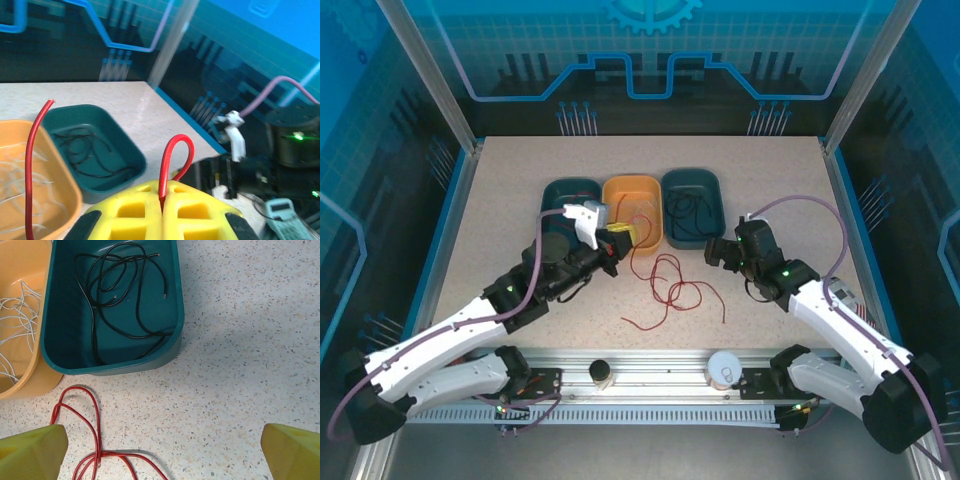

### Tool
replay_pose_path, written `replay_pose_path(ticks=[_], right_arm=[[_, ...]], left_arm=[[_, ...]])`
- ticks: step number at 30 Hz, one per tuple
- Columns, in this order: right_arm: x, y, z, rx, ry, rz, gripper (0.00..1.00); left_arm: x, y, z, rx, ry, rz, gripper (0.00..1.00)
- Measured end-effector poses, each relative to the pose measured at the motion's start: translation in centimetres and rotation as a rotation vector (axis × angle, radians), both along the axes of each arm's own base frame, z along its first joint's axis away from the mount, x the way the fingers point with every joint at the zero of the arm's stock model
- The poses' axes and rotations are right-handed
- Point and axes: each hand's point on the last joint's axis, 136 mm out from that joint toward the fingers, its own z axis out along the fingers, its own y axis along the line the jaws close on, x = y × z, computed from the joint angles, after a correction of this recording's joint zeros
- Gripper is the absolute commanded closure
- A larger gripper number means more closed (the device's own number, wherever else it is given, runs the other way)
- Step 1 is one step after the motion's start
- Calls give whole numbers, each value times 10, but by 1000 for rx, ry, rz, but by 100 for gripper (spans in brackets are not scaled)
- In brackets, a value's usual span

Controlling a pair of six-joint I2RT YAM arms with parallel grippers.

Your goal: Untangle the cables

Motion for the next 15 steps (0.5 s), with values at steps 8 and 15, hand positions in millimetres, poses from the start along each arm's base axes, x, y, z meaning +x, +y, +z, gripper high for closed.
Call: replay_pose_path(ticks=[8, 15], right_arm=[[1, 2, 0, 7, 1, 6, 0], [2, 2, 0, 8, -2, 6, 0]], left_arm=[[49, 85, -7, 36, 89, 344, 100], [65, 144, -25, 58, 177, 550, 100]])
